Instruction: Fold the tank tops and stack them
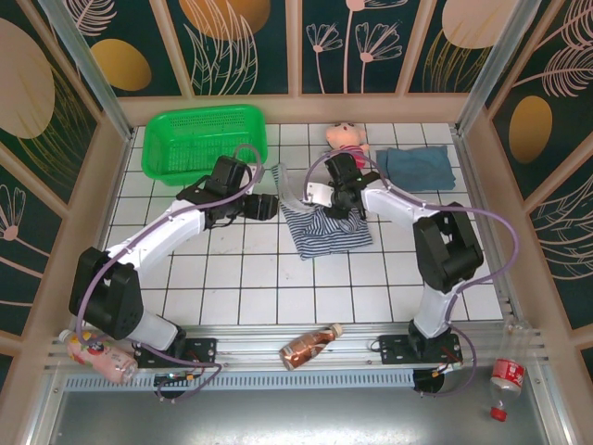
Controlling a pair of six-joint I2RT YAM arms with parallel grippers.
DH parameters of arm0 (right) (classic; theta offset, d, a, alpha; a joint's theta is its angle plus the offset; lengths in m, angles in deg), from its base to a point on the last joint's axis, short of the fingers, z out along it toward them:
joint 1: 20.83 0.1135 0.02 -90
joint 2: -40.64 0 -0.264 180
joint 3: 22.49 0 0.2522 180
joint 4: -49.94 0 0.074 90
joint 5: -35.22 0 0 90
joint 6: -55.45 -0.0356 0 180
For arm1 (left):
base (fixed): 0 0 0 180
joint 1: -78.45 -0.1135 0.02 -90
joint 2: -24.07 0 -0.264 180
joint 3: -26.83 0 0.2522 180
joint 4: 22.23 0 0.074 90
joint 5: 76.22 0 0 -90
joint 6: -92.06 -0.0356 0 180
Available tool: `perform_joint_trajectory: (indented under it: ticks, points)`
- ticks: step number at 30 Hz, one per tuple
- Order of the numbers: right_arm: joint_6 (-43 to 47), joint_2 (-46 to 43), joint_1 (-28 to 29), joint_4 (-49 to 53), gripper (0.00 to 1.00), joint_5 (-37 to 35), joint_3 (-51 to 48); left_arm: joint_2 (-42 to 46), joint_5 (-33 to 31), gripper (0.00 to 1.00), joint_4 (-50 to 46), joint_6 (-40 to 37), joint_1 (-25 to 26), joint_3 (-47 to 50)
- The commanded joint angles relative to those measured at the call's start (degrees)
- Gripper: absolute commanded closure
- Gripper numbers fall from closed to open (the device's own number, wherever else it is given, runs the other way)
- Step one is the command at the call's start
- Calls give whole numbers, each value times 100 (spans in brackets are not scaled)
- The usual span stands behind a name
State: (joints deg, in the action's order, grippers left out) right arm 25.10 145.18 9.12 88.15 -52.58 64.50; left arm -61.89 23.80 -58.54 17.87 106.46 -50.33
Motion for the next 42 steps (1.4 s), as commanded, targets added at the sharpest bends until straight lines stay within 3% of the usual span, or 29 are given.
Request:
perform_joint_trajectory:
  ticks: [1, 5, 10, 17, 19, 27, 31, 38, 42]
  points:
    - [-34, 248, -34, -326, 84, 330, 342, 175, 163, 25, -2, 205, -41, 155]
    - [-240, 484, -79, -700, 73, 297, 412, 156, 501, 25, 195, 432, -43, 345]
    - [-985, 593, -284, -704, 61, 844, 702, 122, 895, 26, 824, 882, 127, 732]
    - [-2233, 482, -843, -75, 52, 1939, 1049, -538, 690, 27, 1623, 1062, 753, 800]
    - [-2450, 233, -995, -58, 52, 1964, 992, -752, 645, 27, 1779, 1037, 847, 512]
    - [-2161, -1863, -1122, -1015, 48, 1067, -1761, -1786, -72, 28, 1551, 378, 1489, -638]
    - [-2020, -2661, -1012, -2252, 39, 801, -3067, -2274, -154, 29, 1431, 5, 1625, -1190]
    - [-1685, -2135, -777, -3240, 38, 632, -3424, -3227, -844, 34, 411, -602, 1754, -2285]
    - [-1905, -1772, -842, -3703, 39, 565, -3338, -3209, -705, 40, 441, -617, 1755, -2160]
